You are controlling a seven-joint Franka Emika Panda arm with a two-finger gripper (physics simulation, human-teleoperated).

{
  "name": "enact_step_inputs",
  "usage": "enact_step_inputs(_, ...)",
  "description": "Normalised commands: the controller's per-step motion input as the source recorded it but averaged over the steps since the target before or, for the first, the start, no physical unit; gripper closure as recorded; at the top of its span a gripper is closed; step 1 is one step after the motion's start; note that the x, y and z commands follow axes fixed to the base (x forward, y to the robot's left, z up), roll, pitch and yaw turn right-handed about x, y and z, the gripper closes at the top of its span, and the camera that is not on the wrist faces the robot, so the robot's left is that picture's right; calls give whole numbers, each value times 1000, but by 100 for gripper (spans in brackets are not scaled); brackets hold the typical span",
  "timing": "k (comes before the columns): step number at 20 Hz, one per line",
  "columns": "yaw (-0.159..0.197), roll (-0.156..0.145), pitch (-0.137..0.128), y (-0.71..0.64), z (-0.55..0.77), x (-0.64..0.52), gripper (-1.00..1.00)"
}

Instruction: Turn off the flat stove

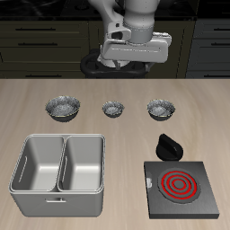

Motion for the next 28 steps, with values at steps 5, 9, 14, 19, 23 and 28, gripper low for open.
enact_step_inputs(5, 33, 8, -3, 219, 35, 144, -100)
enact_step_inputs(9, 5, 19, -5, 169, 46, 100, -100)
enact_step_inputs(14, 10, 30, 5, 252, 10, 179, -100)
enact_step_inputs(19, 17, 17, 14, 204, -45, 191, -100)
enact_step_inputs(23, 26, 36, 29, 270, -91, 190, -100)
enact_step_inputs(28, 21, 24, 12, 171, -43, 135, -100)
